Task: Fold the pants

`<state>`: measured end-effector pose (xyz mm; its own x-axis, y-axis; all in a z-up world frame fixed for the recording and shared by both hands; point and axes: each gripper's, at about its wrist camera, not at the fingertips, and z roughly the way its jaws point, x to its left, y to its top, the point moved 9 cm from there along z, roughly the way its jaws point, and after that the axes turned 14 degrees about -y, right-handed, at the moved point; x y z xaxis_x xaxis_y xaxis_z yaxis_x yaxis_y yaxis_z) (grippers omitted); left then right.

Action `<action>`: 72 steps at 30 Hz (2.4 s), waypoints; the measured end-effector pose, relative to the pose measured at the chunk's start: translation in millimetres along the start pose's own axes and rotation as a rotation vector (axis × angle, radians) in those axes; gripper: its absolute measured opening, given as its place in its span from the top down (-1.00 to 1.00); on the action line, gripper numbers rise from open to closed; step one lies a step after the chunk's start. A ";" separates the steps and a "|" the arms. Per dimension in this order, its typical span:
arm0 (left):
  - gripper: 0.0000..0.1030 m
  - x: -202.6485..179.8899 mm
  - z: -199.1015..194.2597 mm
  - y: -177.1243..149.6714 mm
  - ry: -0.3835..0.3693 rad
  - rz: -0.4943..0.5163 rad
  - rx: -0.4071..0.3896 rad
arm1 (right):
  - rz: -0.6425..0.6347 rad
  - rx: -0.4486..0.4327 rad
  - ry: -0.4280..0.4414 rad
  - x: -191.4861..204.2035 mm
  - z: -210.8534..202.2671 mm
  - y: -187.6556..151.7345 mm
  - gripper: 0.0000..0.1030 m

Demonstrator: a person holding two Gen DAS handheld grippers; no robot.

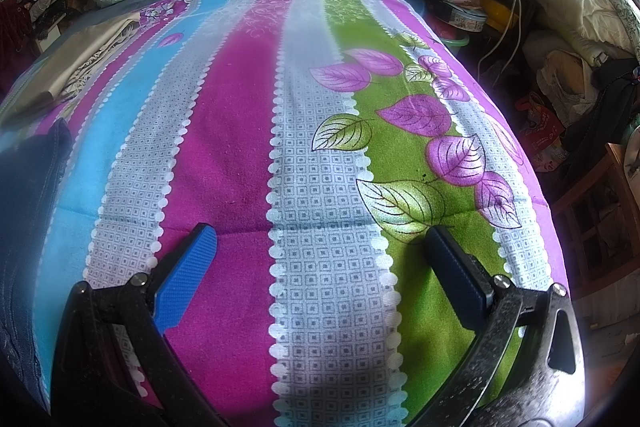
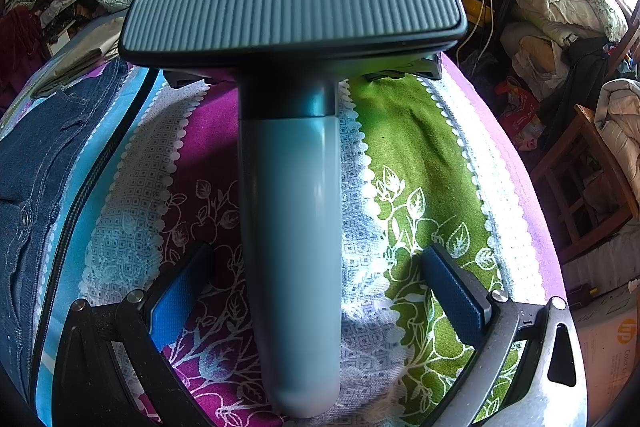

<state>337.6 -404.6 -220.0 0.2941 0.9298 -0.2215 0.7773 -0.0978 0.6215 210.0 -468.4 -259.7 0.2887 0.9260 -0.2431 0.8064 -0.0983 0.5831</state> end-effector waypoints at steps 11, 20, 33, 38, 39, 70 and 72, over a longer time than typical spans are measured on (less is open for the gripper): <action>-1.00 -0.1 0.3 -0.1 0.000 0.000 0.000 | -0.001 -0.002 0.001 0.0 0.0 0.1 -1.00; -1.00 -0.1 0.5 -0.1 0.000 0.000 0.000 | -0.001 -0.003 0.001 0.0 0.0 0.1 -1.00; -1.00 0.0 0.8 -0.1 0.000 0.000 0.000 | -0.002 -0.004 0.002 0.0 -0.2 0.1 -1.00; -1.00 -0.1 1.0 -0.2 0.000 0.000 0.000 | -0.003 -0.005 0.003 0.1 -0.1 0.2 -1.00; -1.00 0.1 1.0 0.0 0.000 0.000 0.000 | -0.003 -0.005 0.003 0.1 -0.1 0.2 -1.00; -1.00 0.0 1.9 -1.0 0.000 0.000 0.001 | 0.220 -0.038 0.068 -70.8 -65.9 -79.6 -1.00; -1.00 0.1 1.9 -1.0 0.001 0.001 0.001 | 0.215 -0.052 0.052 -69.1 -62.5 -80.2 -1.00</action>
<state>337.9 -405.1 -222.1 0.2940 0.9301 -0.2200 0.7778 -0.0990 0.6206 93.1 -501.8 -241.2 0.4229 0.9035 -0.0700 0.7014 -0.2774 0.6566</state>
